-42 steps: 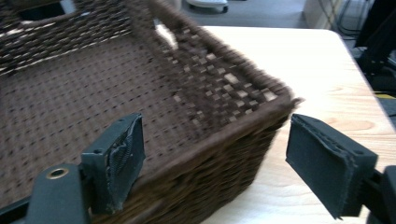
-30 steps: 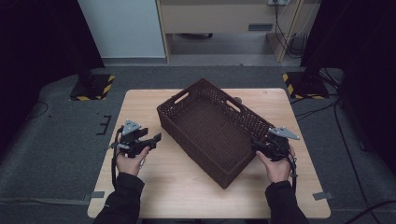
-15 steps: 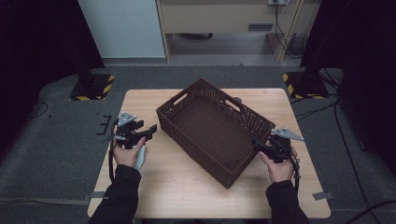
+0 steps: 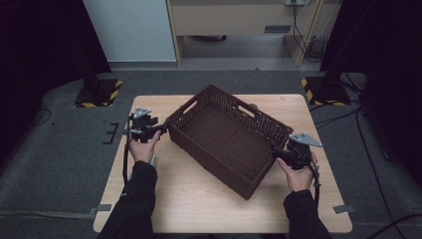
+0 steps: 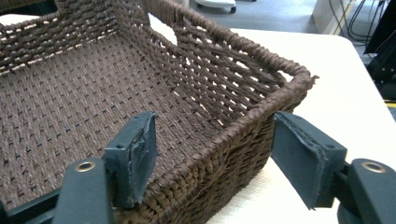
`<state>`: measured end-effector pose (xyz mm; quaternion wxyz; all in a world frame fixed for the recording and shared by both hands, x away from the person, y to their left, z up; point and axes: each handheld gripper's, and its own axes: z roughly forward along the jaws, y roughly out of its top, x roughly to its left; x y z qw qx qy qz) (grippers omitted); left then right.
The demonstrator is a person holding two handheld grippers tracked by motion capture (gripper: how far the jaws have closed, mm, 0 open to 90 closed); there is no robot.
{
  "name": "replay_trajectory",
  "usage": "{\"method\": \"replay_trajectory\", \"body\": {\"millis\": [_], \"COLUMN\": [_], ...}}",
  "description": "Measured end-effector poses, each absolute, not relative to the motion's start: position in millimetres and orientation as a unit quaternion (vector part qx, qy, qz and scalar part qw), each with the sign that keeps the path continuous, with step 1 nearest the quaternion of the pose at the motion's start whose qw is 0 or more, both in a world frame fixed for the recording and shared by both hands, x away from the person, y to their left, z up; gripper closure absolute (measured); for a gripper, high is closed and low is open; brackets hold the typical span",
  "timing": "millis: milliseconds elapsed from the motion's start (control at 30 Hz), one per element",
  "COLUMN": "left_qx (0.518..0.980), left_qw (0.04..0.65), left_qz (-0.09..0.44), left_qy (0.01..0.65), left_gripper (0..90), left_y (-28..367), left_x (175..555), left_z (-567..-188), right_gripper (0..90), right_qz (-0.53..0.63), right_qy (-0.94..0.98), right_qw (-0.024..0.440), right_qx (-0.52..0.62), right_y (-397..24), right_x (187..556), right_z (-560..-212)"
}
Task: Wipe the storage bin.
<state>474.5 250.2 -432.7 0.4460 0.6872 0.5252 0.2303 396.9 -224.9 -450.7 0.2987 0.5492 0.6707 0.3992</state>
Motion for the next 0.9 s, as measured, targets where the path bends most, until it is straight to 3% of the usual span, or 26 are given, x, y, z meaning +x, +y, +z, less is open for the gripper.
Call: {"method": "replay_trajectory", "body": {"millis": [233, 400, 500, 600, 733, 900], "left_qx": [0.686, 0.700, 0.702, 0.702, 0.704, 0.706], "left_qw": [0.447, 0.438, 0.447, 0.445, 0.446, 0.444], "left_qz": [0.235, 0.224, 0.210, 0.217, 0.208, 0.204], "left_qy": [0.524, 0.518, 0.513, 0.512, 0.513, 0.513], "left_gripper": [40.9, 44.1, 58.4, 63.8, 63.8, 62.9], "left_y": [250.2, 245.1, 242.8, 240.7, 242.9, 244.6], "left_x": [485.8, 492.4, 490.4, 482.6, 474.4, 448.9], "left_z": [-438.1, -443.7, -444.0, -442.7, -442.0, -439.4], "right_gripper": [34.3, 37.3, 36.1, 32.7, 31.3, 37.1], "right_qz": [0.401, 0.388, 0.396, 0.413, 0.414, 0.395], "right_qy": [0.680, 0.683, 0.680, 0.675, 0.684, 0.703], "right_qw": [0.284, 0.302, 0.294, 0.290, 0.285, 0.267], "right_qx": [0.544, 0.539, 0.542, 0.538, 0.529, 0.528], "right_y": [-217.2, -219.6, -222.3, -222.9, -220.3, -211.0], "right_x": [390.4, 399.3, 399.4, 390.2, 380.2, 374.5], "right_z": [-450.4, -451.4, -450.8, -443.5, -438.1, -446.3]}}
